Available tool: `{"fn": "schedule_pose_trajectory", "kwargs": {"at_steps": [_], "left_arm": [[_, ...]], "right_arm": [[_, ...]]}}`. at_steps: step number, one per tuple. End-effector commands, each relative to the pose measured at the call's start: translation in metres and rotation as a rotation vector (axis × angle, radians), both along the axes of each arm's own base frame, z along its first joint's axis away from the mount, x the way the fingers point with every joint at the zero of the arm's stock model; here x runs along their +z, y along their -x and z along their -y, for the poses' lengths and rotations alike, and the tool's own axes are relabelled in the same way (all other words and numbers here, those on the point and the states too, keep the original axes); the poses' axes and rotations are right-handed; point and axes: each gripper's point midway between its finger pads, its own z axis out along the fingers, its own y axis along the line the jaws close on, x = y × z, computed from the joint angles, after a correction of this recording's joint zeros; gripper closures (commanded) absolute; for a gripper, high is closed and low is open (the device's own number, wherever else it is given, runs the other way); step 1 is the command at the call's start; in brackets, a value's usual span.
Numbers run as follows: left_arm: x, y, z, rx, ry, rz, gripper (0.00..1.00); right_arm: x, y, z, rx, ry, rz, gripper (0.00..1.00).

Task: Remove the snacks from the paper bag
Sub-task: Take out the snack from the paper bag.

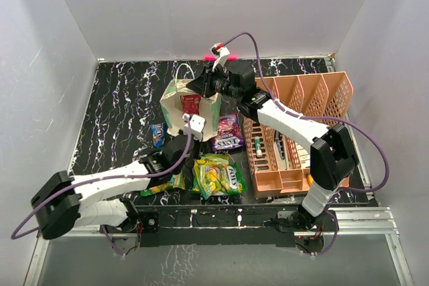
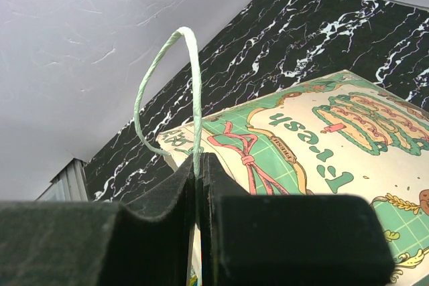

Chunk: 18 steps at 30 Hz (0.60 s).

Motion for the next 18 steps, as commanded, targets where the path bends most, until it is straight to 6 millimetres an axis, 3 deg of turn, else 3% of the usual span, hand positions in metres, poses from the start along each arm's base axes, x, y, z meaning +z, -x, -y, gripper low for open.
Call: {"fn": "schedule_pose_trajectory", "kwargs": {"at_steps": [1,5,10,15,18], "left_arm": [[0.009,-0.041,0.001,0.135,0.016,0.105,0.95],[0.005,-0.059,0.004,0.145,0.081,0.084,0.97],[0.012,-0.057,0.006,0.115,0.105,0.1,0.97],[0.005,-0.064,-0.005,0.174,0.111,0.08,0.89],[-0.005,-0.072,-0.012,0.202,0.129,0.062,0.91]], "right_arm": [[0.051,0.0,0.004,-0.019,-0.076,0.106,0.93],[0.056,0.002,0.008,-0.027,-0.074,0.12,0.93],[0.055,0.001,0.01,-0.038,-0.066,0.122,0.93],[0.055,0.002,0.006,-0.016,-0.079,0.113,0.93],[0.057,0.004,0.004,-0.007,-0.086,0.11,0.93]]}}
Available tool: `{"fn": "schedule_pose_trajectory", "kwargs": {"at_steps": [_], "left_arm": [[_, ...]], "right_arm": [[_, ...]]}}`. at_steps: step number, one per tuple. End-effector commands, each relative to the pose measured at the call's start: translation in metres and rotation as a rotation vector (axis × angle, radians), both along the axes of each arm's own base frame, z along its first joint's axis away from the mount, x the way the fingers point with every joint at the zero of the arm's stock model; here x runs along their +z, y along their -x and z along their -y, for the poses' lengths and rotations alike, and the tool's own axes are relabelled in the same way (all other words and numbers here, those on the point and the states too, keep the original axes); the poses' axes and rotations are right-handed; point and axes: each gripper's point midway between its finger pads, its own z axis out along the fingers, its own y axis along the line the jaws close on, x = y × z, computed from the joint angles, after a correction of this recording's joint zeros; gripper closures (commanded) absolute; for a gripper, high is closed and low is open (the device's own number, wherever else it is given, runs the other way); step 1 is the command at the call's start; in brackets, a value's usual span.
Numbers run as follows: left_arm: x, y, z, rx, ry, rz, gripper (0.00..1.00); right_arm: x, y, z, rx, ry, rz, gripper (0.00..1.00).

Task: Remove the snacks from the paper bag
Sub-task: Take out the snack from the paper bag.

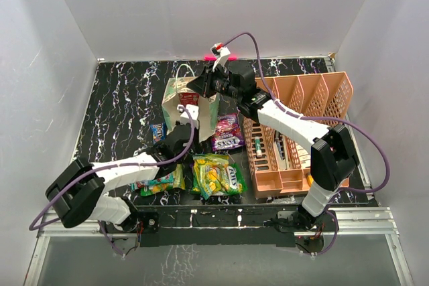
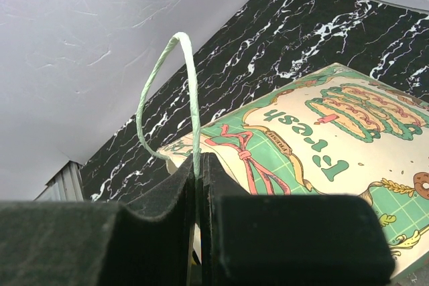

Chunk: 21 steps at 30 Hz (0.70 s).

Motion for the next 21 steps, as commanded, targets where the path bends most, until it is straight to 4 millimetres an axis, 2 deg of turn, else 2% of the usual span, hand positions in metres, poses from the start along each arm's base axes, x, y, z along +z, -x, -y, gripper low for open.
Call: {"fn": "schedule_pose_trajectory", "kwargs": {"at_steps": [1,7,13,16,21], "left_arm": [[0.01,-0.021,-0.007,0.056,0.086,0.029,0.93],[-0.006,-0.051,-0.003,0.052,-0.029,0.056,0.94],[-0.035,-0.076,-0.011,0.099,-0.068,0.051,0.89],[-0.044,-0.088,-0.016,0.127,-0.063,0.035,0.84],[-0.048,-0.105,-0.012,0.125,-0.048,0.035,0.66]], "right_arm": [[0.057,0.006,0.001,0.013,-0.095,0.105,0.93],[0.064,0.009,0.001,0.019,-0.107,0.108,0.93],[0.069,0.007,0.0,0.02,-0.113,0.114,0.93],[0.072,0.009,0.0,0.023,-0.111,0.115,0.93],[0.075,0.01,0.003,0.014,-0.102,0.125,0.93]]}}
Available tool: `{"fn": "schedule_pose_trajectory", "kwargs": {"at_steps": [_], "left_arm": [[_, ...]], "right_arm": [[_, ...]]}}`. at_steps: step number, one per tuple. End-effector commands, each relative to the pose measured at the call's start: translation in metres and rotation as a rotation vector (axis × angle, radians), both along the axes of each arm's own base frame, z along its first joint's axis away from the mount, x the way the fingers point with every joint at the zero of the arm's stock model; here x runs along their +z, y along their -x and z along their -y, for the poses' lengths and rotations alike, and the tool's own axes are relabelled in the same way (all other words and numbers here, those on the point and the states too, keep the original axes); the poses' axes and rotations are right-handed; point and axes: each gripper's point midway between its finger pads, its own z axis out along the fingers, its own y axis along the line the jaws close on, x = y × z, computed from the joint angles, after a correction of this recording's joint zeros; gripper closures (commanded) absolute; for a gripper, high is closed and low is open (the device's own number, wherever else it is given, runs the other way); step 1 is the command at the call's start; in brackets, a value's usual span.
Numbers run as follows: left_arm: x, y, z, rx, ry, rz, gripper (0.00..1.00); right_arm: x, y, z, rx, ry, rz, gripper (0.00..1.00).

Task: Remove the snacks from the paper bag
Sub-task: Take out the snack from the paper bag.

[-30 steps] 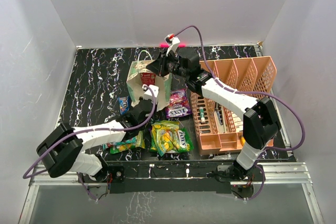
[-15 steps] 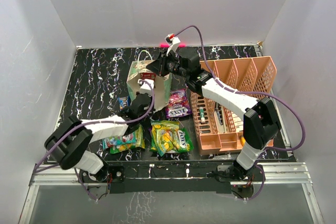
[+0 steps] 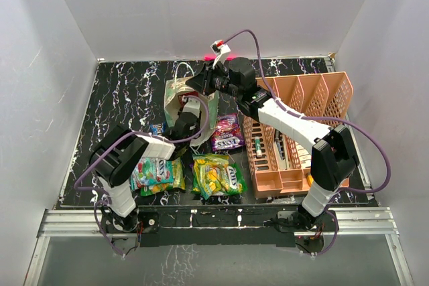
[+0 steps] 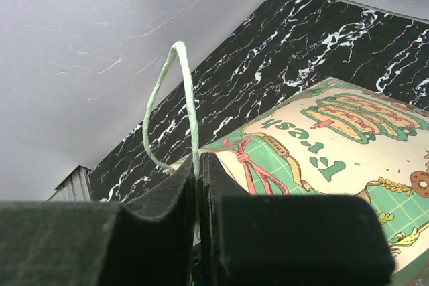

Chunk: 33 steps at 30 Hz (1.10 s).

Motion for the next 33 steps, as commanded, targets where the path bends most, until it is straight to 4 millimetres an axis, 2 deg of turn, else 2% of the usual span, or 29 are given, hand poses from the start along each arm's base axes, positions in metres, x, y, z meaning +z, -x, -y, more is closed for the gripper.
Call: {"fn": "schedule_pose_trajectory", "kwargs": {"at_steps": [1,7,13,15,18,22,25,27,31,33], "left_arm": [[0.027,-0.029,0.014,-0.001,0.09,0.083,0.64],[0.026,-0.048,0.012,0.031,0.091,0.084,0.48],[0.017,-0.069,0.0,0.105,0.061,0.091,0.38],[0.013,-0.076,-0.001,0.104,0.033,0.095,0.29],[0.007,-0.088,-0.006,0.125,0.009,0.09,0.24],[0.001,-0.1,-0.002,0.11,0.004,0.08,0.06],[-0.008,-0.108,-0.005,0.114,-0.019,0.073,0.05],[-0.013,-0.113,-0.012,0.127,-0.032,0.064,0.08],[-0.022,-0.12,-0.022,0.122,-0.04,0.054,0.24],[-0.021,-0.122,-0.024,0.113,-0.039,0.067,0.35]], "right_arm": [[0.062,0.009,0.005,0.006,-0.078,0.123,0.93],[0.06,0.013,0.0,0.027,-0.085,0.108,0.93],[0.056,0.015,-0.001,0.03,-0.083,0.1,0.93],[0.057,0.015,0.001,0.025,-0.078,0.106,0.93],[0.057,0.014,0.002,0.016,-0.07,0.11,0.93],[0.057,0.016,0.002,0.02,-0.065,0.108,0.93],[0.056,0.016,0.003,0.018,-0.059,0.108,0.93],[0.056,0.016,0.005,0.011,-0.054,0.11,0.93],[0.055,0.015,0.006,0.001,-0.049,0.111,0.93],[0.054,0.014,0.007,-0.001,-0.048,0.109,0.93]]}}
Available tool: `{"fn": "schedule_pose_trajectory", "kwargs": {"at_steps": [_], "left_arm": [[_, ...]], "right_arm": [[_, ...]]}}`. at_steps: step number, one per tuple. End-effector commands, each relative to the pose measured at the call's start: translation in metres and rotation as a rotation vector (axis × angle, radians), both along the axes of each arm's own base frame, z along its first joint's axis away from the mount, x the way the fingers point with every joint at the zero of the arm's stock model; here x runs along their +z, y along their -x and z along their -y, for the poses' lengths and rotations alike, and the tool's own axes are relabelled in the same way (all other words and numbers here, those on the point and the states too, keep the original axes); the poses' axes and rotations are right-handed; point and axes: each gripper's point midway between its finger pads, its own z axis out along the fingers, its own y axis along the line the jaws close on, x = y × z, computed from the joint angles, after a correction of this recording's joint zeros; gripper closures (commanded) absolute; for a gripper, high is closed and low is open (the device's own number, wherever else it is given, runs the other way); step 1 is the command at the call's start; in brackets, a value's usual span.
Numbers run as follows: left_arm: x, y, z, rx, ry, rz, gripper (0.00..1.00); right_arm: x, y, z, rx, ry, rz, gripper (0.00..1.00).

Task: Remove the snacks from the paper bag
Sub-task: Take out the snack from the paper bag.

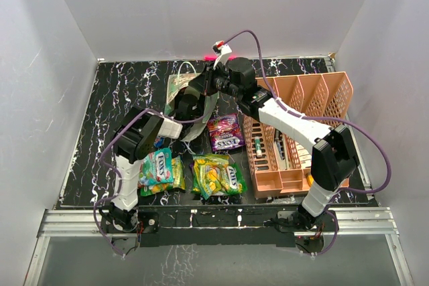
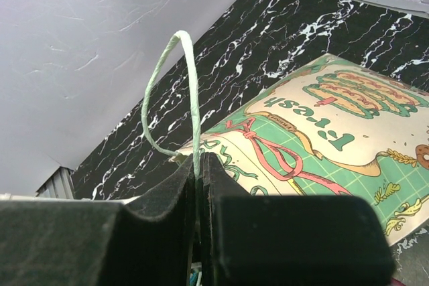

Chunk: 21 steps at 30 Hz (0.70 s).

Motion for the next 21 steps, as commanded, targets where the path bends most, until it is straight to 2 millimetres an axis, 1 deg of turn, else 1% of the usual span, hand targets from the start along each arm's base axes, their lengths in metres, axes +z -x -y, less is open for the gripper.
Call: {"fn": "schedule_pose_trajectory", "kwargs": {"at_steps": [1,5,7,9,13,17,18,21], "left_arm": [[0.0,-0.012,-0.01,-0.014,-0.013,0.014,0.42],[0.006,-0.013,-0.005,-0.055,-0.021,0.028,0.64],[0.01,-0.012,-0.003,-0.072,-0.02,0.033,0.69],[0.013,-0.008,-0.001,-0.093,-0.008,0.035,0.77],[0.022,0.003,0.004,-0.134,0.022,0.032,0.85],[0.028,0.021,0.006,-0.17,0.047,0.004,0.98],[0.031,0.026,0.005,-0.174,0.054,0.003,1.0],[0.038,0.045,0.002,-0.186,0.08,0.001,1.0]], "right_arm": [[0.065,0.019,0.0,0.04,-0.092,0.121,0.93],[0.065,0.018,0.001,0.032,-0.086,0.124,0.93],[0.063,0.016,0.0,0.029,-0.084,0.123,0.93],[0.062,0.014,0.0,0.027,-0.082,0.121,0.93],[0.057,0.008,0.0,0.009,-0.07,0.123,0.93],[0.054,0.001,0.001,-0.018,-0.058,0.131,0.93],[0.053,-0.001,0.001,-0.024,-0.057,0.13,0.93],[0.049,-0.007,0.003,-0.045,-0.051,0.126,0.93]]}}
